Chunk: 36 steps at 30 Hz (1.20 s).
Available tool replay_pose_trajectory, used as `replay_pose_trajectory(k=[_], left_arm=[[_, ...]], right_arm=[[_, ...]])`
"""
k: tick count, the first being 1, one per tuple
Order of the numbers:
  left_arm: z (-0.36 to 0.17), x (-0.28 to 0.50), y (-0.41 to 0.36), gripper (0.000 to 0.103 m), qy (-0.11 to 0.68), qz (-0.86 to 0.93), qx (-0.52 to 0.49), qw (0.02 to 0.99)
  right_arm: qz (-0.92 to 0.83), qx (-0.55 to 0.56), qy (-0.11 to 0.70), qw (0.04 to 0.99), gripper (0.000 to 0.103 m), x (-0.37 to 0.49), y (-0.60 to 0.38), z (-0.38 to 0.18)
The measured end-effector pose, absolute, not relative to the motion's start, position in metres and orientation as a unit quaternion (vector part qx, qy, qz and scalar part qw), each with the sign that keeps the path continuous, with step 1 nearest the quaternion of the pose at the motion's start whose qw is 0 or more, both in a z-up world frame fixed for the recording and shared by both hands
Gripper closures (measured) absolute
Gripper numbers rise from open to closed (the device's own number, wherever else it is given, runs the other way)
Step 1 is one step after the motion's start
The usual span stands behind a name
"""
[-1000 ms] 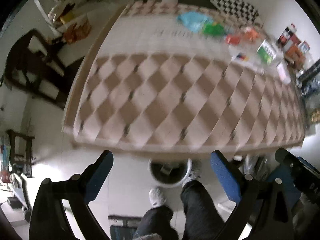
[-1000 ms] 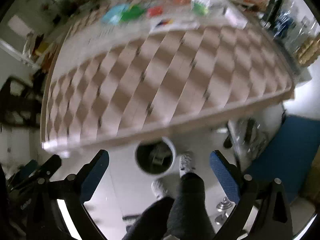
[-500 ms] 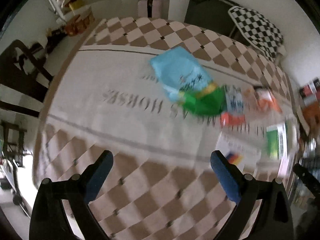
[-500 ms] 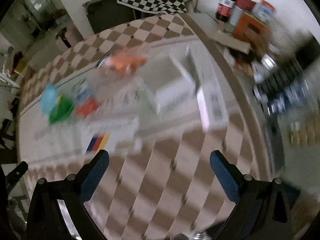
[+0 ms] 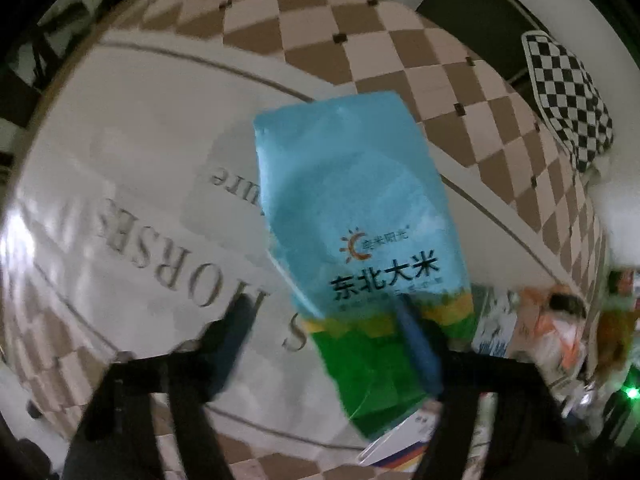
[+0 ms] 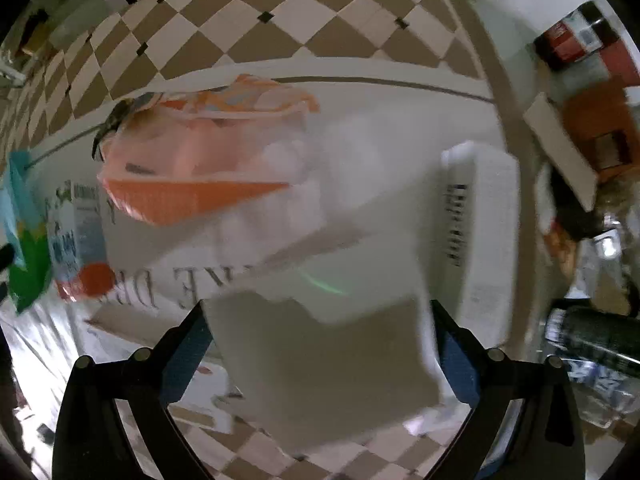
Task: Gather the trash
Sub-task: 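Grasp the blue-green rice bag with the left tool while the right tool grasps the white box, then carry both items over the trash bin and open both tools to drop them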
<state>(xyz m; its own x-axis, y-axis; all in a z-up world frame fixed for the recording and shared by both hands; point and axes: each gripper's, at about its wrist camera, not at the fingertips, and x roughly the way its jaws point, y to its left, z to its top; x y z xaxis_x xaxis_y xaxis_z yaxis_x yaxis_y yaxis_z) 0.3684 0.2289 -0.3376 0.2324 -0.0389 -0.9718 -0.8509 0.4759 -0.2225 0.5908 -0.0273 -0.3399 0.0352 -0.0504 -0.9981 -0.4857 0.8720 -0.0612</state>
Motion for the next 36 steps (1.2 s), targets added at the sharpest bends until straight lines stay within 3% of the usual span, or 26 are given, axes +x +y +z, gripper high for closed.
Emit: replay_pose_trajectory(k=[1, 2, 4, 5, 18, 28, 36], left_arm=[[-0.337, 0.37, 0.228, 0.069, 0.537, 0.293, -0.414, 0.675], [-0.33, 0.371, 0.224, 0.079, 0.537, 0.296, -0.391, 0.687], [-0.319, 0.376, 0.216, 0.095, 0.546, 0.296, -0.341, 0.706], [-0.317, 0.376, 0.212, 0.097, 0.55, 0.293, -0.328, 0.71], [-0.238, 0.275, 0.162, 0.099, 0.513, 0.296, -0.19, 0.783], [-0.189, 0.107, 0.123, 0.099, 0.466, 0.282, -0.155, 0.824], [-0.222, -0.003, 0.095, 0.099, 0.5, 0.253, -0.192, 0.805]], right_arm=[[0.156, -0.197, 0.676, 0.693, 0.01, 0.592, -0.025, -0.342], [0.154, -0.197, 0.675, 0.694, 0.016, 0.593, -0.023, -0.343], [0.157, -0.189, 0.672, 0.699, 0.023, 0.593, -0.021, -0.34], [0.158, -0.186, 0.668, 0.703, 0.025, 0.591, -0.02, -0.337], [0.171, -0.157, 0.608, 0.759, 0.028, 0.5, -0.031, -0.267], [0.18, -0.106, 0.564, 0.799, 0.029, 0.307, -0.066, -0.22], [0.184, -0.068, 0.581, 0.79, 0.029, 0.143, -0.107, -0.227]])
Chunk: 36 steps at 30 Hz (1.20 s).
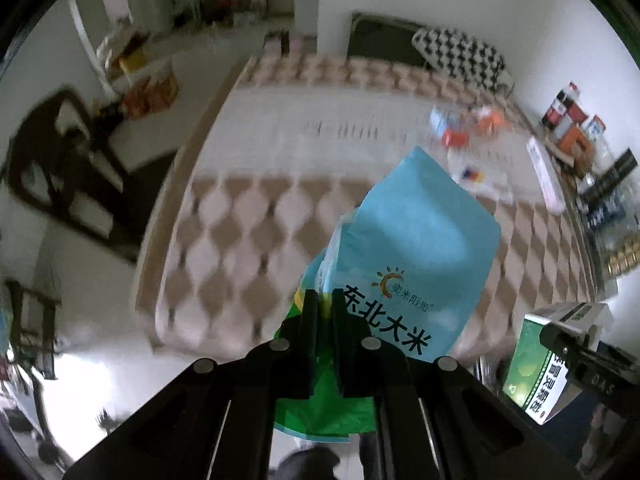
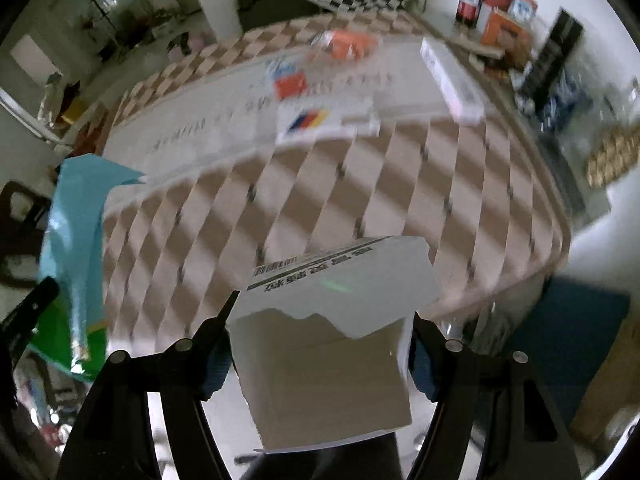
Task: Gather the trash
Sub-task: 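Carry both items over the trash bin and open both tools to drop them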
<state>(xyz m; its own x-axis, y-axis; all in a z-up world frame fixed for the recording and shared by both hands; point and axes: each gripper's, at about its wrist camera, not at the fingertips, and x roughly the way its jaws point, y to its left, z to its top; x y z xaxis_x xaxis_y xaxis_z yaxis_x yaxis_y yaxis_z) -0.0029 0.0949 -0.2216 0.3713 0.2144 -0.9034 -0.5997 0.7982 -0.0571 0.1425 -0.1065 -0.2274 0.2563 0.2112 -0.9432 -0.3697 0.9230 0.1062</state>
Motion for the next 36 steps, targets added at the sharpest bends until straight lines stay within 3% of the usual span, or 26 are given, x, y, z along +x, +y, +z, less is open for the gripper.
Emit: replay_pose_trajectory(k=[5, 9, 20, 28, 30, 31, 32, 33, 34, 36], left_arm=[[-0.289, -0.064, 0.078, 0.099, 0.569, 0.249, -0.238, 0.746], [-0.362, -0.085, 0.068, 0.099, 0.615, 0.253, -0.28, 0.692], [-0.618, -0.046, 0.073, 0.093, 0.655, 0.243, -0.372, 0.611], [-0.725, -0.008, 0.084, 0.092, 0.659, 0.203, -0.387, 0.612], [-0.731, -0.013, 0.089, 0.082, 0.663, 0.206, -0.379, 0.612], [-0.733, -0.015, 0.092, 0.059, 0.66, 0.209, -0.378, 0.614], [-0.731, -0.018, 0.094, 0.027, 0.657, 0.213, -0.378, 0.616], [-0.728, -0.023, 0.099, 0.017, 0.653, 0.219, -0.377, 0.619], [-0.725, -0.027, 0.102, 0.011, 0.649, 0.227, -0.375, 0.622], [-0.721, -0.037, 0.107, 0.01, 0.651, 0.239, -0.366, 0.62]], right_arm=[[0.199, -0.071, 0.633, 0.745, 0.029, 0.063, -0.131, -0.274], [0.194, -0.078, 0.683, 0.7, 0.029, 0.028, -0.145, -0.343], [0.176, -0.05, 0.746, 0.64, 0.029, 0.038, -0.145, -0.58], [0.184, 0.001, 0.752, 0.633, 0.027, 0.061, -0.122, -0.722], [0.191, 0.009, 0.753, 0.629, 0.023, 0.066, -0.114, -0.749], [0.194, 0.015, 0.754, 0.627, 0.021, 0.067, -0.111, -0.755], [0.2, 0.024, 0.756, 0.623, 0.019, 0.067, -0.108, -0.765], [0.205, 0.027, 0.757, 0.619, 0.018, 0.068, -0.105, -0.771], [0.21, 0.03, 0.758, 0.616, 0.016, 0.068, -0.103, -0.776], [0.218, 0.029, 0.754, 0.619, 0.003, 0.066, -0.103, -0.778]])
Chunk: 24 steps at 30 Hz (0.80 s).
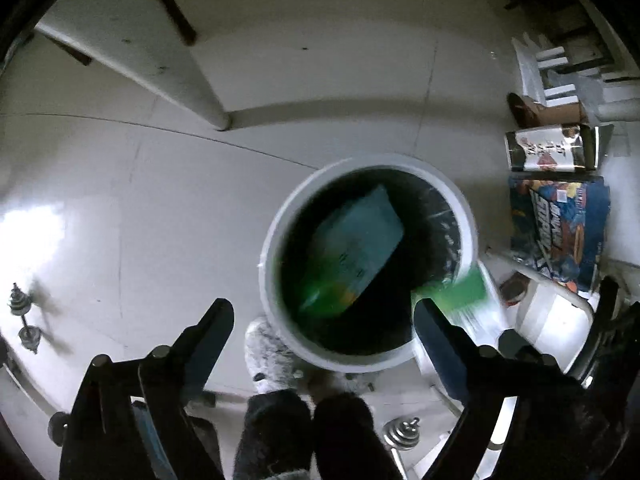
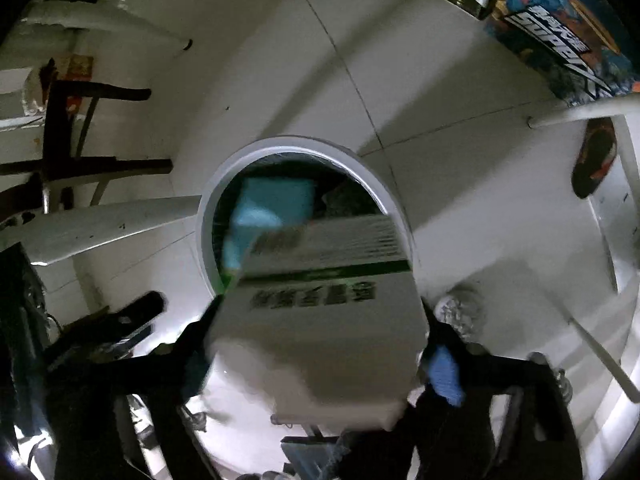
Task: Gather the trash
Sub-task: 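Carry both items over the trash bin and open both tools to drop them, then swing both tools back up toward the table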
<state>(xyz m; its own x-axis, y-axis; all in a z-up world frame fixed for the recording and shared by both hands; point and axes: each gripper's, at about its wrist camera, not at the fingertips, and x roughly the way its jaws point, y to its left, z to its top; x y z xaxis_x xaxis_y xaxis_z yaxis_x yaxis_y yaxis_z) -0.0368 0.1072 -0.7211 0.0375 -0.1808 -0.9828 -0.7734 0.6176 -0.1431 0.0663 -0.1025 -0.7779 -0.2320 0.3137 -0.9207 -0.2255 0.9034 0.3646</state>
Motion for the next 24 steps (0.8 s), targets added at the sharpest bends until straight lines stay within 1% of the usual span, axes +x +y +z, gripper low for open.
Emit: replay_pose_trajectory(k=[3, 6, 8, 11, 20, 24], left_arm=[[-0.706, -0.047, 0.106, 0.008, 0.65, 0.262, -0.335, 0.63], [-0.689, -0.055, 0.099, 0.008, 0.642, 0.282, -0.298, 0.648], [-0.682, -0.056, 0.088, 0.008, 0.649, 0.288, -0.259, 0.655], [-0.673, -0.061, 0.075, 0.008, 0.66, 0.285, -0.233, 0.655], [-0.63, -0.066, 0.059, 0.008, 0.656, 0.277, -0.226, 0.665], [-0.598, -0.069, 0.053, 0.008, 0.646, 0.275, -0.227, 0.675]], right_arm=[[0.217, 0.003, 0.746, 0.63, 0.001, 0.064, -0.104, -0.776], [0.208, -0.054, 0.737, 0.641, 0.001, 0.057, -0.102, -0.77], [0.201, -0.097, 0.727, 0.65, 0.001, 0.049, -0.1, -0.76], [0.193, -0.151, 0.71, 0.66, 0.001, 0.04, -0.096, -0.743], [0.191, -0.178, 0.696, 0.669, 0.001, 0.037, -0.105, -0.698], [0.196, -0.176, 0.688, 0.676, 0.001, 0.031, -0.107, -0.67]])
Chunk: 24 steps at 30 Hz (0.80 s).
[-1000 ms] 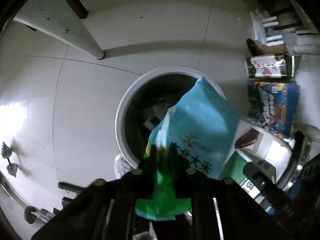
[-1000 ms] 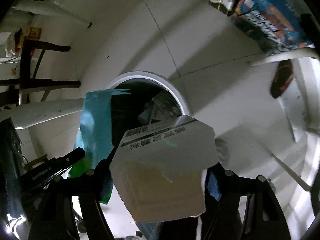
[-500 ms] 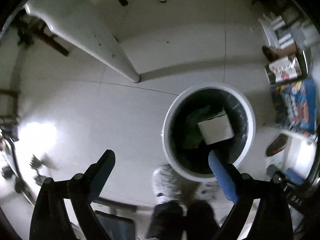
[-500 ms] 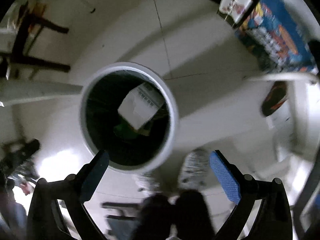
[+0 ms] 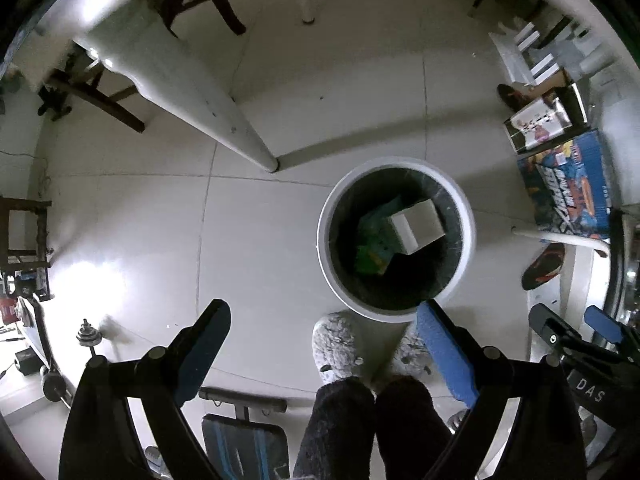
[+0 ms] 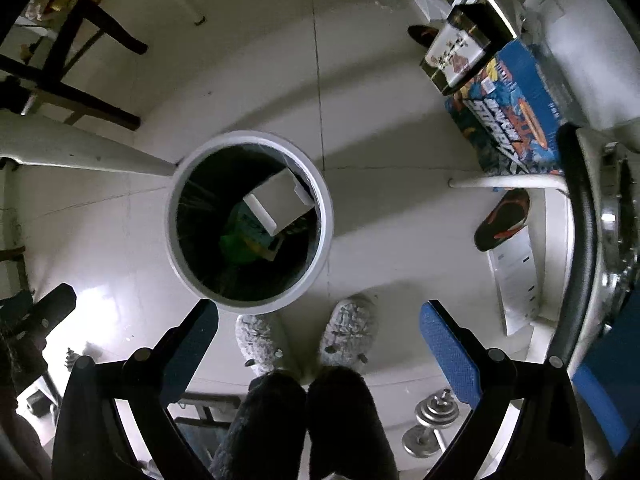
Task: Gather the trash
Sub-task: 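Swing both tools back up toward the table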
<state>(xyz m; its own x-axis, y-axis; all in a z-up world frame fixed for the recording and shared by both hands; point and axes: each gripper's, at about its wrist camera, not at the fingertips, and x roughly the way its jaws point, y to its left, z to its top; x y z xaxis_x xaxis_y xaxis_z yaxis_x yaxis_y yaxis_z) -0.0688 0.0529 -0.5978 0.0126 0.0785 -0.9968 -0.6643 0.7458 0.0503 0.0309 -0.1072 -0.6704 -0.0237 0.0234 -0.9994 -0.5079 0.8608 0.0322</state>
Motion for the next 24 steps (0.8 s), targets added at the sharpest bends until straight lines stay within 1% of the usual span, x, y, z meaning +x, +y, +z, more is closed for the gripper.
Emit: replay_pose_trajectory(k=[6, 15, 19, 24], left_arm=[[-0.532, -0.078, 0.044, 0.008, 0.631, 0.269, -0.237, 0.688], [-0.403, -0.092, 0.034, 0.008, 0.617, 0.27, -0.206, 0.71], [-0.341, -0.081, 0.038, 0.008, 0.59, 0.279, -0.187, 0.734], [-0.288, -0.041, 0.046, 0.008, 0.556, 0.277, -0.171, 0.765]], right_arm=[[0.206, -0.164, 0.679, 0.686, 0.001, 0.019, -0.111, -0.601], [0.214, -0.133, 0.675, 0.694, 0.001, -0.003, -0.123, -0.463], [0.21, -0.097, 0.67, 0.705, 0.001, -0.001, -0.125, -0.397], [0.193, -0.03, 0.648, 0.736, 0.001, 0.033, -0.13, -0.32]])
